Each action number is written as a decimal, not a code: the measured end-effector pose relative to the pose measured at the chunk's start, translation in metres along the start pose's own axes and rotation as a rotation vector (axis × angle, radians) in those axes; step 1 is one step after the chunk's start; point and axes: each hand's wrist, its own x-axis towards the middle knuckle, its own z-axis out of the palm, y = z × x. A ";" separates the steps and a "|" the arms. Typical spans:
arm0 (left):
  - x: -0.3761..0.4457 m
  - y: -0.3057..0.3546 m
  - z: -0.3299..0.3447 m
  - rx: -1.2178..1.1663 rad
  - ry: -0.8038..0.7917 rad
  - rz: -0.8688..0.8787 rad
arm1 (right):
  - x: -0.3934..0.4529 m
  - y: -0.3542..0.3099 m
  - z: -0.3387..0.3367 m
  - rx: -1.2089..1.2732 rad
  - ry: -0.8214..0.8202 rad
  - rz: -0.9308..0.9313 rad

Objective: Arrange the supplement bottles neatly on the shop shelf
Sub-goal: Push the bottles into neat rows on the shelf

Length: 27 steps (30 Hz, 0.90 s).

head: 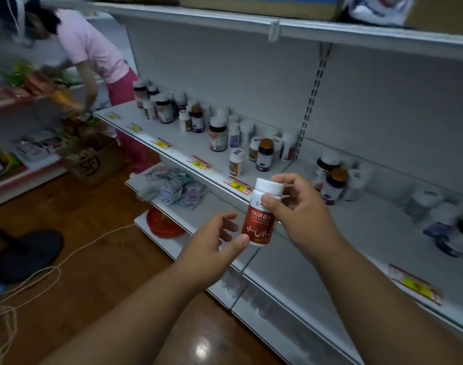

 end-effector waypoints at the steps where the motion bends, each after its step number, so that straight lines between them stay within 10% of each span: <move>1: 0.007 -0.008 -0.017 0.002 0.006 -0.008 | 0.011 -0.002 0.014 -0.003 -0.001 0.004; 27: 0.311 -0.169 -0.209 0.392 -0.096 0.164 | 0.332 0.058 0.218 -0.260 0.106 0.131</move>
